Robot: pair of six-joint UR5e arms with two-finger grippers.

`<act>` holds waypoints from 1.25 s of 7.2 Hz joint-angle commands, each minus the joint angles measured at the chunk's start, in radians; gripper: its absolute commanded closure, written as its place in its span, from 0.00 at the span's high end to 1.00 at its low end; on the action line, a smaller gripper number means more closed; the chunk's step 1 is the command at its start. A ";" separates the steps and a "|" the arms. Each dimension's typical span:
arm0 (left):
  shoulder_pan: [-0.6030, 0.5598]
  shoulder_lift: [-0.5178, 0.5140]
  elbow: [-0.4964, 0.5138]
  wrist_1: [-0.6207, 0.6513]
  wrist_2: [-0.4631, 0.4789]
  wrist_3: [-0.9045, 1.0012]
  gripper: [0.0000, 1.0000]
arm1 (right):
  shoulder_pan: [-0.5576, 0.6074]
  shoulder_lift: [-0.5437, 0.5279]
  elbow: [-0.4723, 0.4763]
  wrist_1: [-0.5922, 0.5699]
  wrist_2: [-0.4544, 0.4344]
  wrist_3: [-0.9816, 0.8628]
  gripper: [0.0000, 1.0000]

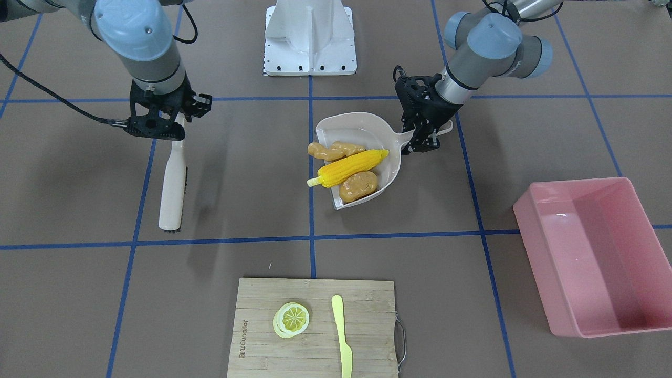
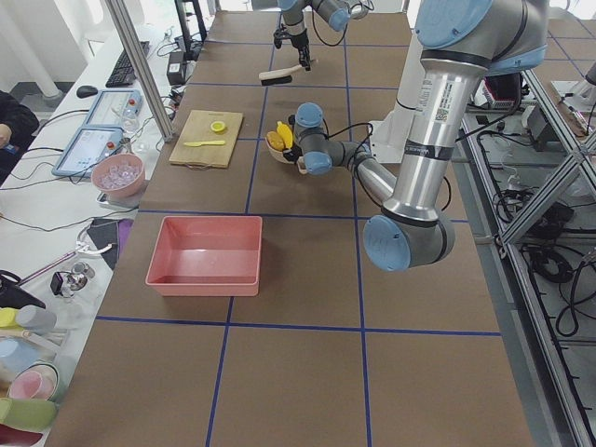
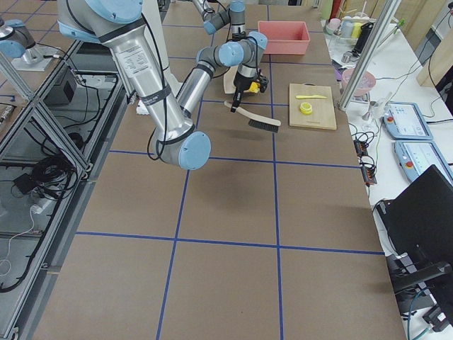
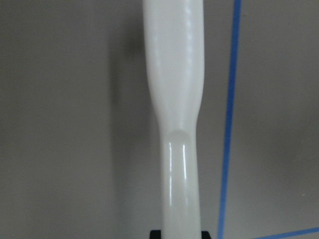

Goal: Sweep and dump trash into bin
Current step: 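Carry the dustpan to the pink bin with left gripper while right returns brush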

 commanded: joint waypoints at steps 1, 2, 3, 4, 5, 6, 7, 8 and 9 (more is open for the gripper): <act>-0.047 0.036 -0.078 -0.004 0.011 0.002 0.00 | 0.105 -0.228 0.080 0.084 -0.019 -0.245 0.00; -0.090 0.041 -0.083 -0.010 0.040 -0.005 0.00 | 0.154 -0.320 0.077 0.178 -0.016 -0.301 0.00; -0.134 0.038 -0.083 -0.010 0.106 -0.006 0.00 | 0.208 -0.409 0.079 0.267 -0.013 -0.359 0.00; -0.159 0.039 -0.085 -0.008 0.165 -0.009 0.00 | 0.273 -0.518 0.082 0.356 -0.004 -0.416 0.00; -0.188 0.044 -0.094 -0.007 0.181 -0.012 0.00 | 0.321 -0.610 0.070 0.460 0.039 -0.421 0.00; -0.198 0.045 -0.095 -0.001 0.178 -0.068 0.00 | 0.338 -0.709 0.062 0.587 0.062 -0.418 0.00; -0.199 0.045 -0.095 -0.010 0.180 -0.122 0.00 | 0.361 -0.794 0.045 0.710 0.067 -0.417 0.00; -0.202 0.045 -0.097 -0.010 0.180 -0.145 0.00 | 0.389 -0.859 0.045 0.790 0.090 -0.415 0.00; -0.205 0.045 -0.099 -0.013 0.181 -0.240 0.00 | 0.406 -0.909 0.046 0.848 0.099 -0.411 0.00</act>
